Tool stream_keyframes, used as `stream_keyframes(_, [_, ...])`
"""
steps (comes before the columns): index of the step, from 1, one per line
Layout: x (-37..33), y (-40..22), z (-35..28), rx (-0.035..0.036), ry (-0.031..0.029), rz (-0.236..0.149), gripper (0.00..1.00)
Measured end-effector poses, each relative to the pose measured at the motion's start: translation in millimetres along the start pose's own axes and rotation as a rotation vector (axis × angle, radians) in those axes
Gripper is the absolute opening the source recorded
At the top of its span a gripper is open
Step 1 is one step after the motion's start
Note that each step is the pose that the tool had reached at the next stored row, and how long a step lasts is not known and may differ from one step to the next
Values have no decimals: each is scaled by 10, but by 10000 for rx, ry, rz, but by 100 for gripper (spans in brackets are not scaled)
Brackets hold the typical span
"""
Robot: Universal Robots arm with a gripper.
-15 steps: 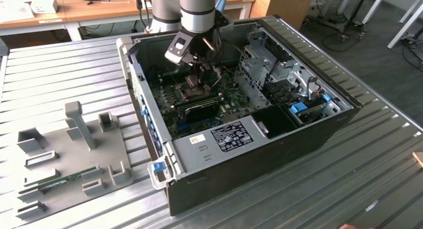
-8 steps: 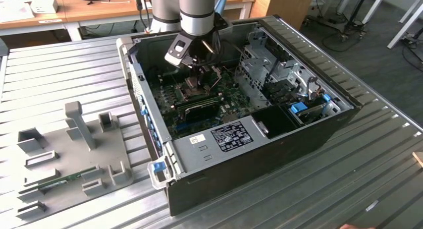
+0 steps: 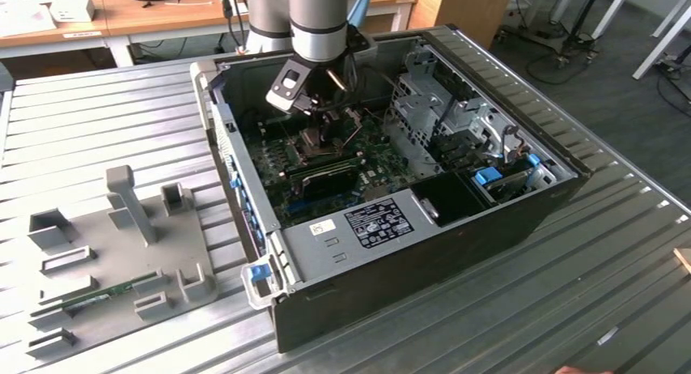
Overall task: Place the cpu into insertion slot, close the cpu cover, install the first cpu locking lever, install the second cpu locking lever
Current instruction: 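Place the cpu into insertion slot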
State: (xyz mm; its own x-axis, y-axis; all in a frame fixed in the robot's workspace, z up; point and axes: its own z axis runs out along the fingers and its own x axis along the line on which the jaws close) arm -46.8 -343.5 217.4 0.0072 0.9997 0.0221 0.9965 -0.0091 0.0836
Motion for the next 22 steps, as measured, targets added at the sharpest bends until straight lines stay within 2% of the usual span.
stream_keyframes(5, [-1, -7, 56, 0, 0, 0, 54])
stream_keyframes(13, [-1, -9, 70, -2, 3, 0, 54])
stream_keyframes(22, [-3, -14, 123, 1, -3, 0, 54])
